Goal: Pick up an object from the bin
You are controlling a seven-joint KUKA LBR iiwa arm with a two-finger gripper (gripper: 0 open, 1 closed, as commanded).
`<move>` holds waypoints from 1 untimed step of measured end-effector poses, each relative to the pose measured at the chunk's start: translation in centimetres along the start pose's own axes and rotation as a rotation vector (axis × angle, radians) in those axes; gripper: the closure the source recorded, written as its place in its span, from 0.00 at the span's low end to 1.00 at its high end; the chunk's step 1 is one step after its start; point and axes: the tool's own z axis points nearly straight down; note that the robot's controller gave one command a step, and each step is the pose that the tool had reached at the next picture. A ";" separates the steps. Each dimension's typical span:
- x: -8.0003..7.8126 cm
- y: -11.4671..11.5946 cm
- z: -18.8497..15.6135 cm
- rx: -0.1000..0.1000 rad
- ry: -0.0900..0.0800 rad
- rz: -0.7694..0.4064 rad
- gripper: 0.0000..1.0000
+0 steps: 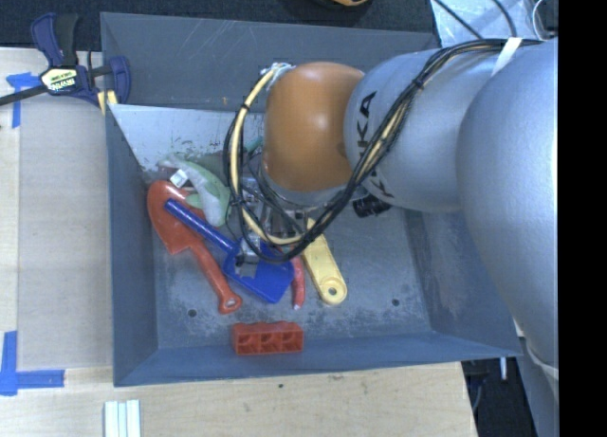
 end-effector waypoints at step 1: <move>-1.2 7.5 4.7 -0.004 0.005 -0.316 0.00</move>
Offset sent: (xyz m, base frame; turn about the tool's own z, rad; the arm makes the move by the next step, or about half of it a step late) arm 0.0243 -0.0106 -0.0752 0.2516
